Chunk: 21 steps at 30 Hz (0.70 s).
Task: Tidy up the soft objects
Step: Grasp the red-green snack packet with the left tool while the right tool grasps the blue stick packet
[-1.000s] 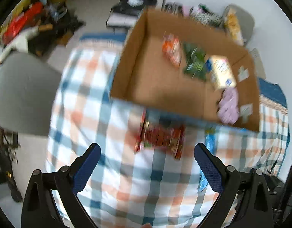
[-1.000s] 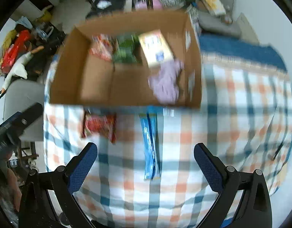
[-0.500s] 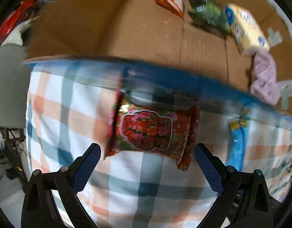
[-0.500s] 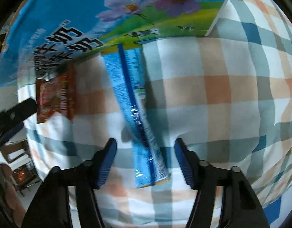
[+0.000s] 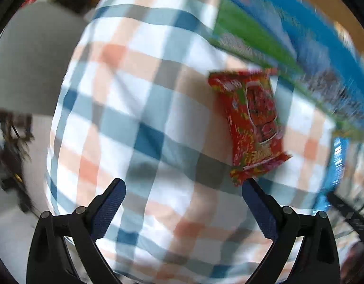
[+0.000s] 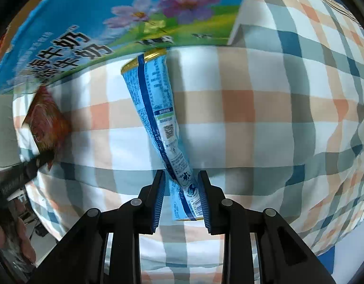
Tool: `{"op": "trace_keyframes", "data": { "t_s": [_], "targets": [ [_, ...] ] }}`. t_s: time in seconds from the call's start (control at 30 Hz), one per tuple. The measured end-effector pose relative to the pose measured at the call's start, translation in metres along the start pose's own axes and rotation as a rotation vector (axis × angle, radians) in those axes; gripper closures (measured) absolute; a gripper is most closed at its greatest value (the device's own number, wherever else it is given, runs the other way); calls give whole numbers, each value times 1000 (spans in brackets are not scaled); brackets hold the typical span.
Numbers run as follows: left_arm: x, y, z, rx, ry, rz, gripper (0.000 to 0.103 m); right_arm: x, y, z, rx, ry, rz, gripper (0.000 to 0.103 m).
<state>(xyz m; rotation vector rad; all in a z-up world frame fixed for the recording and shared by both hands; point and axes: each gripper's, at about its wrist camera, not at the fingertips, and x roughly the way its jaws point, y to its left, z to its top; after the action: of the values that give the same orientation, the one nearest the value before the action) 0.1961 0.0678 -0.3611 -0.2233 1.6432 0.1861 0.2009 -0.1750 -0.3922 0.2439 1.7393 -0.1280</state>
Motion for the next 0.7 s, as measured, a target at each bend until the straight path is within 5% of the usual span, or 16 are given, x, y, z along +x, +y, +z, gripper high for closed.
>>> {"op": "trace_keyframes", "data": {
  "t_s": [0.17,0.37,0.53,0.7],
  "targets": [
    [-13,-22,17,-28,-35,-104,2,-4,3,5,15,1,40,68],
    [28,-78,41,80,17,15,2,5,0,16,24,3,33,65],
    [39,-90,41,133,18,12,56,13,2,8,21,14,-4,71],
    [28,-80,-1,198,-2,28,58,19,-1,-12,19,61,22,75]
  ]
}}
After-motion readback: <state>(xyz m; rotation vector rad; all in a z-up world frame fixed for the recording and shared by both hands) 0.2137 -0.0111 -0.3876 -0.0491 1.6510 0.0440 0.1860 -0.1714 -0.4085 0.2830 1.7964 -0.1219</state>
